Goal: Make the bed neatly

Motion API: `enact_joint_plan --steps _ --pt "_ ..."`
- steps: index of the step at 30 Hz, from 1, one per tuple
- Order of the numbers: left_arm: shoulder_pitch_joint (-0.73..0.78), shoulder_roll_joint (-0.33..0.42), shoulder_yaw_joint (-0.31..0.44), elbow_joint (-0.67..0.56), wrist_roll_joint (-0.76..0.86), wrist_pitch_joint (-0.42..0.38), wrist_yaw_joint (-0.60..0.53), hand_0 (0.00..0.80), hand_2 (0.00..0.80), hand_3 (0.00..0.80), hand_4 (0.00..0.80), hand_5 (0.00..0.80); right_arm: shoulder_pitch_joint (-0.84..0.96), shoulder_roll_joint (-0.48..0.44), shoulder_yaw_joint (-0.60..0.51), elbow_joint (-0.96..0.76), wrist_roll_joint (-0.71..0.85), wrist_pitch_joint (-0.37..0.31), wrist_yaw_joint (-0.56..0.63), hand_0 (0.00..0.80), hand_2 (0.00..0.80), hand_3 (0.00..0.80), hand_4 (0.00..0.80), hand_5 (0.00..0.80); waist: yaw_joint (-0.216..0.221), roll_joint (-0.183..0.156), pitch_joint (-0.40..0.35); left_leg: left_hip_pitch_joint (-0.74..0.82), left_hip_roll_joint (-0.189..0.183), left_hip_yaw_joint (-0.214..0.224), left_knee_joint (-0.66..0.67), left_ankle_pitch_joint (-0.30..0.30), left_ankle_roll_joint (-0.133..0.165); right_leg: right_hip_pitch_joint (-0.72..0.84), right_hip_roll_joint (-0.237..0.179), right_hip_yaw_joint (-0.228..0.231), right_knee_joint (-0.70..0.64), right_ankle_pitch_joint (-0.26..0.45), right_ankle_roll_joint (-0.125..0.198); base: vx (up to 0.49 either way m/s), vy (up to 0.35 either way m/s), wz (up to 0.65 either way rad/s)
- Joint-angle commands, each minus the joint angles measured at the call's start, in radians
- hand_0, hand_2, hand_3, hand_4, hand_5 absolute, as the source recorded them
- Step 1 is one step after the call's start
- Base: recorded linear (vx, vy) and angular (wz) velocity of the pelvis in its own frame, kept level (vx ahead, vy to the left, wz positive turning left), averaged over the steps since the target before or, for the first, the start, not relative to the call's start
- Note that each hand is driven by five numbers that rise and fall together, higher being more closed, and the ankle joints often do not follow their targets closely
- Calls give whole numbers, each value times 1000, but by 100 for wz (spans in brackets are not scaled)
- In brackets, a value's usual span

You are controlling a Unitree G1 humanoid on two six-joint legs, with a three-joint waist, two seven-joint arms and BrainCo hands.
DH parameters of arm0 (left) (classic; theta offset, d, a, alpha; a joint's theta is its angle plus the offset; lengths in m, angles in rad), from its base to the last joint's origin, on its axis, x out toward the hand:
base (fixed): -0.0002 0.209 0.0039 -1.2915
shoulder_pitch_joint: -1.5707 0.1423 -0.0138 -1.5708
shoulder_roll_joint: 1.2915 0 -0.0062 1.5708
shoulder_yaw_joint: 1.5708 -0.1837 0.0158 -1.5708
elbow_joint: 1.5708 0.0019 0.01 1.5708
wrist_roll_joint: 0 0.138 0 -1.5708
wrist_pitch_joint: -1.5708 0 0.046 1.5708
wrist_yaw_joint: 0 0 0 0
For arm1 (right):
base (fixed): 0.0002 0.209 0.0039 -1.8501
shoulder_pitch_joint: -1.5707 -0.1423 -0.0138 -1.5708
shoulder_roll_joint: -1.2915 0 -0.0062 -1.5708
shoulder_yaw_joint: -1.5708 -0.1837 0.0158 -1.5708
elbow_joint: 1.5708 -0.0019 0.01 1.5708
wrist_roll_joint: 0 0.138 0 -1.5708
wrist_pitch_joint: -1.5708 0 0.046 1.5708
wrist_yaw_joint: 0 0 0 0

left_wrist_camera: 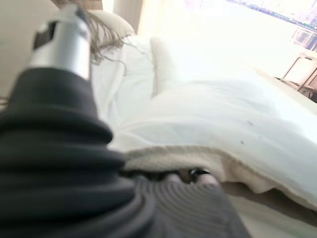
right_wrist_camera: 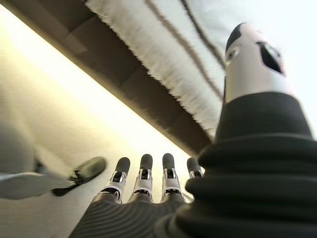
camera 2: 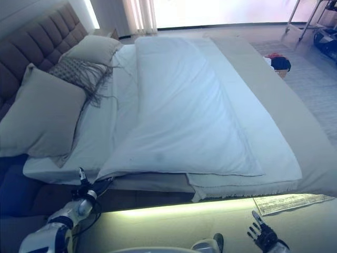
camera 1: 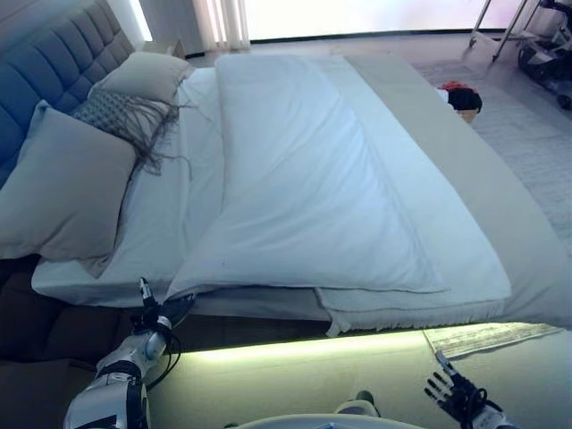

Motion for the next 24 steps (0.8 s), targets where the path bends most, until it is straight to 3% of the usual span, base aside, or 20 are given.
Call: enact_joint_plan --steps 1,2,5,7,9,13,15,18,24 --pt "81 424 227 -10 -113 -242 -121 0 0 0 0 0 -24 -21 1 58 45 -27 56 0 0 0 0 0 148 77 -51 -33 -28 29 64 -79 99 -103 61 102 273 -112 -47 -37 14 37" --pt "69 417 211 -23 -111 -269 -120 0 0 0 0 0 -27 -17 12 60 41 -23 59 0 0 0 0 0 143 73 -56 -36 -28 22 55 -73 100 -102 114 113 267 -166 -65 -29 -52 26" --pt "49 404 204 -67 -94 -323 -109 0 0 0 0 0 -33 -15 24 70 28 -13 58 0 0 0 0 0 172 49 -76 -45 -26 21 53 -66 84 -43 136 46 151 -204 -87 -24 -125 17" --pt "60 406 200 -101 -108 -349 -85 0 0 0 0 0 -34 -35 26 70 42 -7 44 0 0 0 0 0 171 42 -80 -42 -28 -10 48 -62 78 -32 176 87 102 -211 -93 12 -98 35" --pt "94 431 239 -119 -115 -352 -81 0 0 0 0 0 -31 -57 16 56 30 3 41 0 0 0 0 0 190 39 -82 -43 -23 -38 44 -54 63 -4 183 82 56 -200 -97 2 -33 15" --pt "161 517 321 -108 -140 -331 -62 0 0 0 0 0 -35 -83 23 47 8 -15 41 0 0 0 0 0 217 46 -85 -46 -37 -131 8 -41 53 16 203 127 -28 -169 -92 -34 69 -12" --pt "163 552 343 -92 -149 -323 -39 0 0 0 0 0 -37 -97 16 59 5 -27 38 0 0 0 0 0 216 53 -89 -42 -31 -112 -19 -32 49 21 201 112 -46 -164 -87 -35 170 -16" --pt "163 565 345 -71 -143 -298 -47 0 0 0 0 0 -34 -115 1 73 -1 -22 44 0 0 0 0 0 214 55 -87 -42 -38 -118 -18 -34 49 23 196 112 -45 -162 -85 5 164 0" --pt "163 455 284 -90 -88 -211 -104 0 0 0 0 0 -26 -100 11 71 -45 -6 75 0 0 0 0 0 211 53 -66 -50 -45 -112 7 -59 60 9 168 102 -24 -171 -81 -2 148 -1"
